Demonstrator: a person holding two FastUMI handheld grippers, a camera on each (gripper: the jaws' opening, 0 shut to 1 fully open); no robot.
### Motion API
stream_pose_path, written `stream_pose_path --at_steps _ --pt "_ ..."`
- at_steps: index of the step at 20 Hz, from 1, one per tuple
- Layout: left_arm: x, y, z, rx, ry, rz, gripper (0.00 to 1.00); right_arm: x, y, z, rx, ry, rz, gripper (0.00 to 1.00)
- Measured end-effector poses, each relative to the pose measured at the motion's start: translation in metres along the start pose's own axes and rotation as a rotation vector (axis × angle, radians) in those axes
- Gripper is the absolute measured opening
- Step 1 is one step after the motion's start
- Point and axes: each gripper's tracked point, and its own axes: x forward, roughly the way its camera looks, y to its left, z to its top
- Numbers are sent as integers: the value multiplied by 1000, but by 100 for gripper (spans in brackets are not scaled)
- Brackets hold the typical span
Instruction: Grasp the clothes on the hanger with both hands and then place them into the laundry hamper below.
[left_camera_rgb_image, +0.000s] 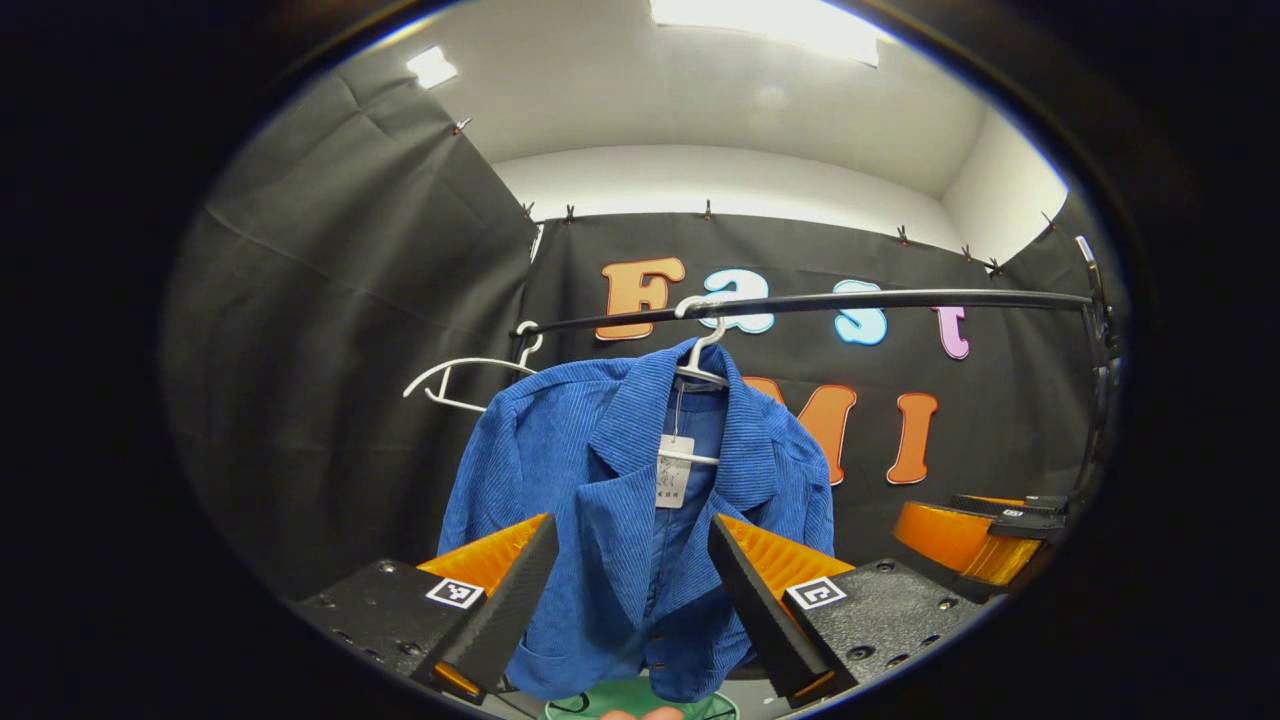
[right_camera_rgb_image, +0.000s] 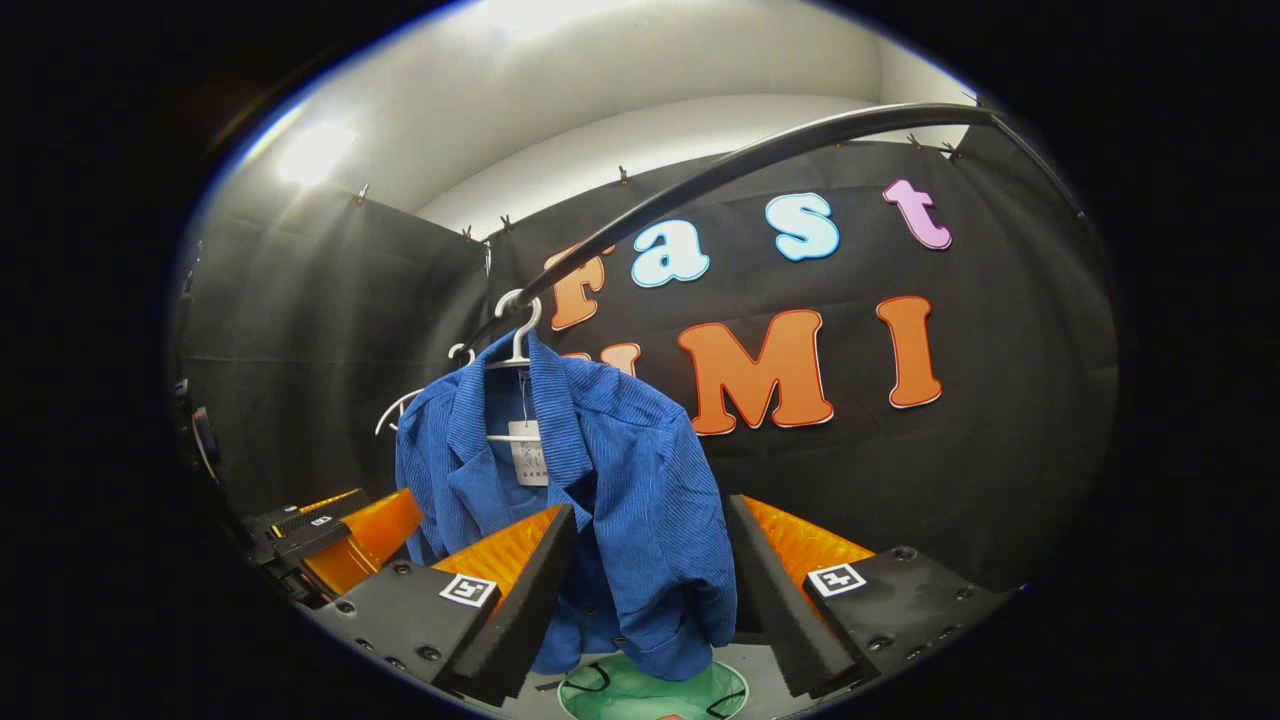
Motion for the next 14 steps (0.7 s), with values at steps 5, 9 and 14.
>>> stream_pose_path --at_steps 5,9,14 --pt "3 -2 1 5 -7 2 95 4 -8 2 7 -8 -10 98" --pt "8 -4 1 7 -11 -2 95 8 -12 0 10 -6 -22 98" --pt "11 -1 0 3 -8 3 95 14 -19 -2 20 -2 -38 98"
